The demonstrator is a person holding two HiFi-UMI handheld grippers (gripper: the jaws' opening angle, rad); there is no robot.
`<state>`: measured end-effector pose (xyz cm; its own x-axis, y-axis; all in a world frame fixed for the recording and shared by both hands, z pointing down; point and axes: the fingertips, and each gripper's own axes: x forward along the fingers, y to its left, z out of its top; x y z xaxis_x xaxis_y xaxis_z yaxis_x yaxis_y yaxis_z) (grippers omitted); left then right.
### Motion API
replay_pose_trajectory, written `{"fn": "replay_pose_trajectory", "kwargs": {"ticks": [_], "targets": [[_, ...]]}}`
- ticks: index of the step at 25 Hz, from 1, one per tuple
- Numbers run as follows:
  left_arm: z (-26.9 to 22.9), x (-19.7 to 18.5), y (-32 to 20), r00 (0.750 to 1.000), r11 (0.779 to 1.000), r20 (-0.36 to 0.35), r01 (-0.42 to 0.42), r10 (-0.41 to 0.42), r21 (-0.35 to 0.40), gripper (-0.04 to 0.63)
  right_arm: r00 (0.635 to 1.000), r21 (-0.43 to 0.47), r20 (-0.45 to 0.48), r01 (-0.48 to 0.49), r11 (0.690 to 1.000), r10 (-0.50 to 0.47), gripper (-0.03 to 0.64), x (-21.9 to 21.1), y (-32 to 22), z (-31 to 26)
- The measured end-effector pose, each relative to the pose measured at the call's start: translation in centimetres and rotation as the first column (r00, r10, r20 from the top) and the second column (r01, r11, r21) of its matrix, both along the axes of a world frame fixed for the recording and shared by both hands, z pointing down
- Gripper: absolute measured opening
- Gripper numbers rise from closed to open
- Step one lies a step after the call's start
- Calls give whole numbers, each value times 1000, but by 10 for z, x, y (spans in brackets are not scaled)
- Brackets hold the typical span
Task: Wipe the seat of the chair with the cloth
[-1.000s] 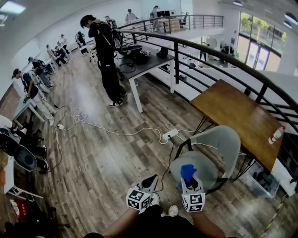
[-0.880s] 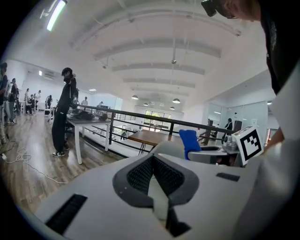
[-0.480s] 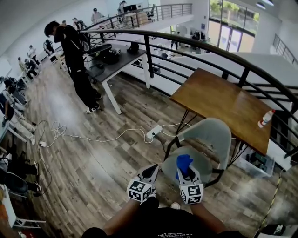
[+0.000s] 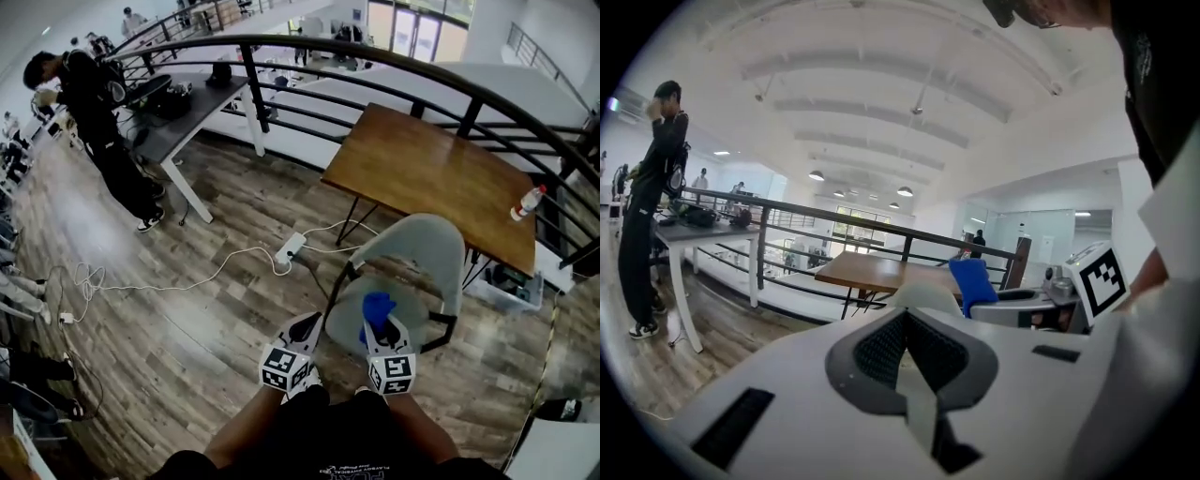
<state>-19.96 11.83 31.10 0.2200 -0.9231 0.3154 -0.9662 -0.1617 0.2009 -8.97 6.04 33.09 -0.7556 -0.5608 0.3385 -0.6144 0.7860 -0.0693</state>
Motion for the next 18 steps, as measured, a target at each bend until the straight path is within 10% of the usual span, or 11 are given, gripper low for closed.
{"fn": "replay_pose_trajectory", "kwargs": {"ticks": [18], "targets": [[82,28,-77,986,970,4,-166,169,-176,-2,994,-193,-21,-111,975,109,137,21,-52,79]]}}
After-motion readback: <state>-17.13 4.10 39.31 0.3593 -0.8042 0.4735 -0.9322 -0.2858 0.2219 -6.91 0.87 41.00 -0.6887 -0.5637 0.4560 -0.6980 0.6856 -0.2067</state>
